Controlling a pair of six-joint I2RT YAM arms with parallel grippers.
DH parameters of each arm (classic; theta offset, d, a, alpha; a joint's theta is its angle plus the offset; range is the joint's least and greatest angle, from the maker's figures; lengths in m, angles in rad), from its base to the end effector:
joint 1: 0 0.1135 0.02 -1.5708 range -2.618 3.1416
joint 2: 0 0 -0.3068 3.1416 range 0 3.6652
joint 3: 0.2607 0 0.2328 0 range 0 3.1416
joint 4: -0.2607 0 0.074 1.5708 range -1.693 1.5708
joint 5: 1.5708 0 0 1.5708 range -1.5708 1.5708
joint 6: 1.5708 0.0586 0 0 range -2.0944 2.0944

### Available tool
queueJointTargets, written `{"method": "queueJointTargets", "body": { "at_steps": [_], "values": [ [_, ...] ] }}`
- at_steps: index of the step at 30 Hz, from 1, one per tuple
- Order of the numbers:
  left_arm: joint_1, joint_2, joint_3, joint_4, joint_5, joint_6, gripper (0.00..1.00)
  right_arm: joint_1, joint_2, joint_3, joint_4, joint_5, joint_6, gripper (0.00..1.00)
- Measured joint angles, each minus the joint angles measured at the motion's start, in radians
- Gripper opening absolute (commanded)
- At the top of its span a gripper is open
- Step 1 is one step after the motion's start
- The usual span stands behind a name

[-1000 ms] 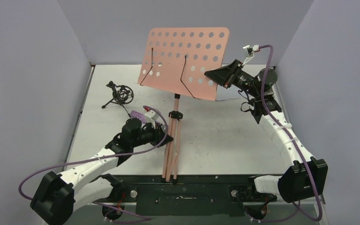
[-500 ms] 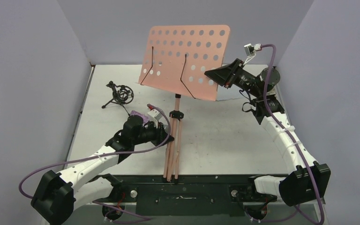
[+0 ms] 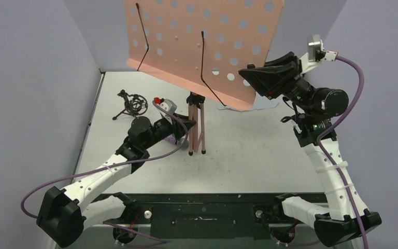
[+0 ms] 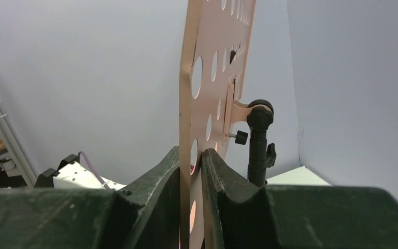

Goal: Set up the instrument practice props

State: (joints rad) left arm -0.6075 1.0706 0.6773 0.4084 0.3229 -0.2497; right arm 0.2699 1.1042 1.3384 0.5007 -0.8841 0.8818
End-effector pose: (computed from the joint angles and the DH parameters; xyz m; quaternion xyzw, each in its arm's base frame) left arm 0.1808 -0.1484 0.3539 0.2359 0.6612 -0.3948 0.5927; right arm 0.1511 0.0888 0.5726 -0.2623 0.4676 0.5955 0.5983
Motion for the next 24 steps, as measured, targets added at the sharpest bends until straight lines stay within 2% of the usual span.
{"method": "queueJointTargets", "body": {
  "at_steps": [8, 17, 18, 21, 24],
  "values": [
    [-0.001, 0.047, -0.015, 0.029, -0.004, 0.068, 0.0, 0.006, -0.035, -0.1, 0.068, -0.022, -0.026, 0.05],
    [-0.013, 0.061, -0.095, 0.087, -0.02, 0.122, 0.0, 0.006, -0.098, -0.212, 0.021, -0.011, -0.119, 0.05],
    [-0.017, 0.061, -0.1, 0.097, -0.02, 0.131, 0.0, 0.006, -0.115, -0.212, -0.006, -0.011, -0.143, 0.08],
    [-0.042, 0.053, -0.11, 0.104, -0.035, 0.171, 0.0, 0.007, -0.15, -0.211, -0.076, -0.014, -0.198, 0.25],
    [-0.085, 0.04, -0.111, 0.085, -0.086, 0.229, 0.0, 0.017, -0.164, -0.211, -0.137, -0.047, -0.232, 0.31]
  ]
}}
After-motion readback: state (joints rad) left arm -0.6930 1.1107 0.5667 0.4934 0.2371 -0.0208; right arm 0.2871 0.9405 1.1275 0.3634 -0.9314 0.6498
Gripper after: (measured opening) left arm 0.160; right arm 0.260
